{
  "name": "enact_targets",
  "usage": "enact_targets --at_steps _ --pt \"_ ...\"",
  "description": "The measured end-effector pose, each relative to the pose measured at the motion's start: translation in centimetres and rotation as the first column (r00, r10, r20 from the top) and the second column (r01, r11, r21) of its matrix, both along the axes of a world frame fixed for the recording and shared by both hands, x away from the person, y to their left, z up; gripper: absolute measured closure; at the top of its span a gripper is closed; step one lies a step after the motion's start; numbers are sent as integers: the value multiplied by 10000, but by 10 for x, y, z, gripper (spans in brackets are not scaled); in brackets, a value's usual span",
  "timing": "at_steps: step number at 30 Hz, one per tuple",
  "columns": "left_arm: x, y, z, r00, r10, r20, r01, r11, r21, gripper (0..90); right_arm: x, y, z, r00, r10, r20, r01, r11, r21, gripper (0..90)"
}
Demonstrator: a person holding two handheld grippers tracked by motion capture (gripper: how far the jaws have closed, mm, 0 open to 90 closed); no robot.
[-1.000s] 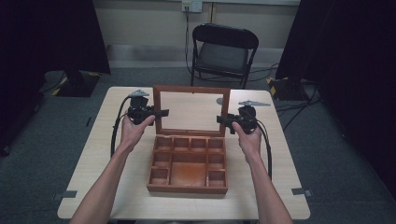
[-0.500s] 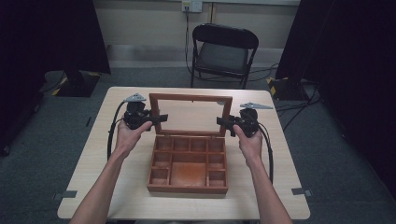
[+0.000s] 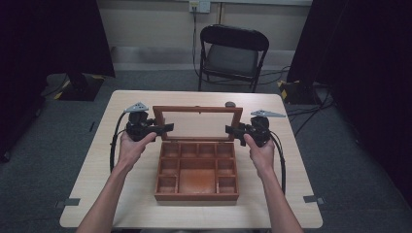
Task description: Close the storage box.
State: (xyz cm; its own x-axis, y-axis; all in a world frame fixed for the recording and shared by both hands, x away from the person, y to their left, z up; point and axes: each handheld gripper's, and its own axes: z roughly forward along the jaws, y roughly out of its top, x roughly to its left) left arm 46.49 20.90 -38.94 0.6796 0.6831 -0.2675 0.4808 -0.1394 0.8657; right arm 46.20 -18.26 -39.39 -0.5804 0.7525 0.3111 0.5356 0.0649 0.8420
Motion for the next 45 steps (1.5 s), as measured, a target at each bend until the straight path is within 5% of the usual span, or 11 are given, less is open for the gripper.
enact_targets --at_steps 17,45 --pt "-12 2 1 9997 -86 221 82 9997 210 346 -13 -3 -1 10000 76 -23 -76 10000 -22 433" --pt "-20 0 -5 9982 -497 321 478 9972 577 424 -22 -4 -4 9995 285 -133 -286 9996 -53 347"
